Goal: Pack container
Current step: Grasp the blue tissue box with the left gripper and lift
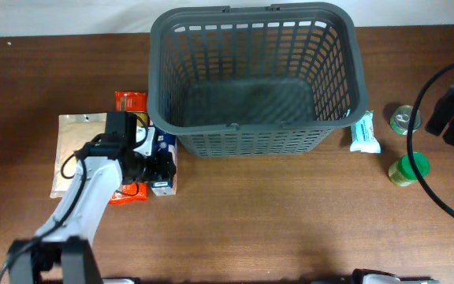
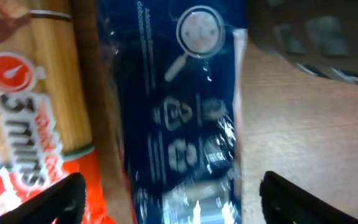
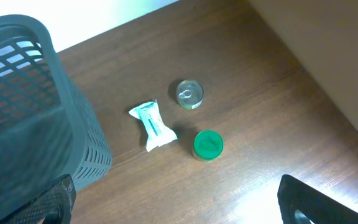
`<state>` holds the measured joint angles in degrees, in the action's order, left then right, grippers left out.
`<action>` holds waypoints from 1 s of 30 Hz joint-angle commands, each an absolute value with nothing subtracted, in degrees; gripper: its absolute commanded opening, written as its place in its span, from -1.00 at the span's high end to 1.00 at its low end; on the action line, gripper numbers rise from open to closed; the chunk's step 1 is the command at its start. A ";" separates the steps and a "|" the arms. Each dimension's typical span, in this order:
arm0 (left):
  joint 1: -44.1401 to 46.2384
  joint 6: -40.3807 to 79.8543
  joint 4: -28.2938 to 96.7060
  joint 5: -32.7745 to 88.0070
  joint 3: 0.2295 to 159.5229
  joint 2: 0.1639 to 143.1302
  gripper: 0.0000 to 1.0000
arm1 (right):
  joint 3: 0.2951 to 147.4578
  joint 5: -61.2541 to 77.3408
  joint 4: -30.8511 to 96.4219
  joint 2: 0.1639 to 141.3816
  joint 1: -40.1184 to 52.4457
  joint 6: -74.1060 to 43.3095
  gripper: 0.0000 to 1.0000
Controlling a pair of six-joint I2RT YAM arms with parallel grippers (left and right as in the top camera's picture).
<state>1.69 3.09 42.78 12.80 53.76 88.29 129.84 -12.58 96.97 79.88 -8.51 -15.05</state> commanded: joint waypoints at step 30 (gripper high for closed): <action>-1.17 3.53 56.27 -0.58 74.98 84.75 0.97 | 129.91 -12.25 97.30 79.92 -8.32 -15.70 -0.98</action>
